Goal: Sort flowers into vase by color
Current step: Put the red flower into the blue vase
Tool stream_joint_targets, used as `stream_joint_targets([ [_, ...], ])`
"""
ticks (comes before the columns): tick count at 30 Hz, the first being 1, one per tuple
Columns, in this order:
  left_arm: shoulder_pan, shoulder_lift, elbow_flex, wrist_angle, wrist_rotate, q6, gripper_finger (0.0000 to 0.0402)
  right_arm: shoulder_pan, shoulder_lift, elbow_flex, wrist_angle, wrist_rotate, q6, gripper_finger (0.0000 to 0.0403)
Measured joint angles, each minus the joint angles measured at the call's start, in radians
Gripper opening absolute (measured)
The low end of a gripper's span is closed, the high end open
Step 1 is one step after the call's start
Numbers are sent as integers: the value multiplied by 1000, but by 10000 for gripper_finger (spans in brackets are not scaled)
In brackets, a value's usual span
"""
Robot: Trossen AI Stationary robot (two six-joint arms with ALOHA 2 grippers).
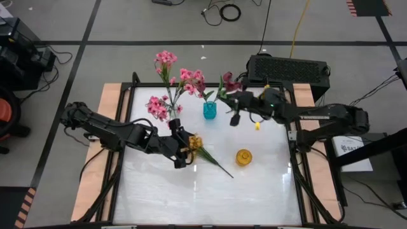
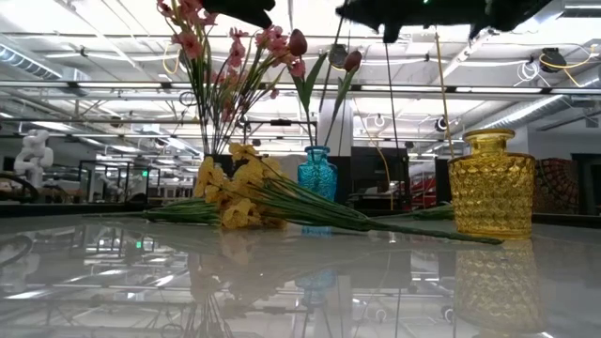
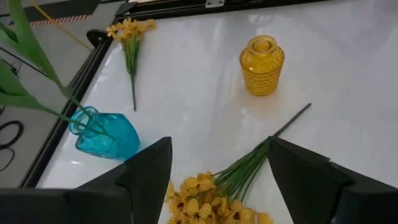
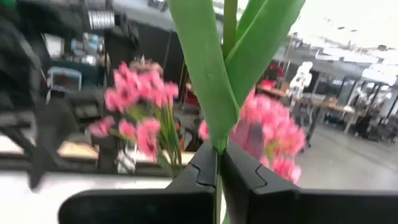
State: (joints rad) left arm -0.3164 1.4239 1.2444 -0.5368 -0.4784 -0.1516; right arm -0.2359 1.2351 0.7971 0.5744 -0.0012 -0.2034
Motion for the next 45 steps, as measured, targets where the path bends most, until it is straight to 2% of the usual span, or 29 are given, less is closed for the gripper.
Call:
stream_joint_targets([
  [6,-5,0,0,-4,2,-24,269,-44,100,0,32,-11,0,0],
  [24,-33,1,0,0,4,-53,269,-53,234,0,48,-6,-17,5],
  [36,-33,1,0,-4,4,-52,269,-58,256,0,-6,6,34,66],
  [45,-33,1,0,-5,6,-52,269,-58,204,-2,-191,58,75,142],
])
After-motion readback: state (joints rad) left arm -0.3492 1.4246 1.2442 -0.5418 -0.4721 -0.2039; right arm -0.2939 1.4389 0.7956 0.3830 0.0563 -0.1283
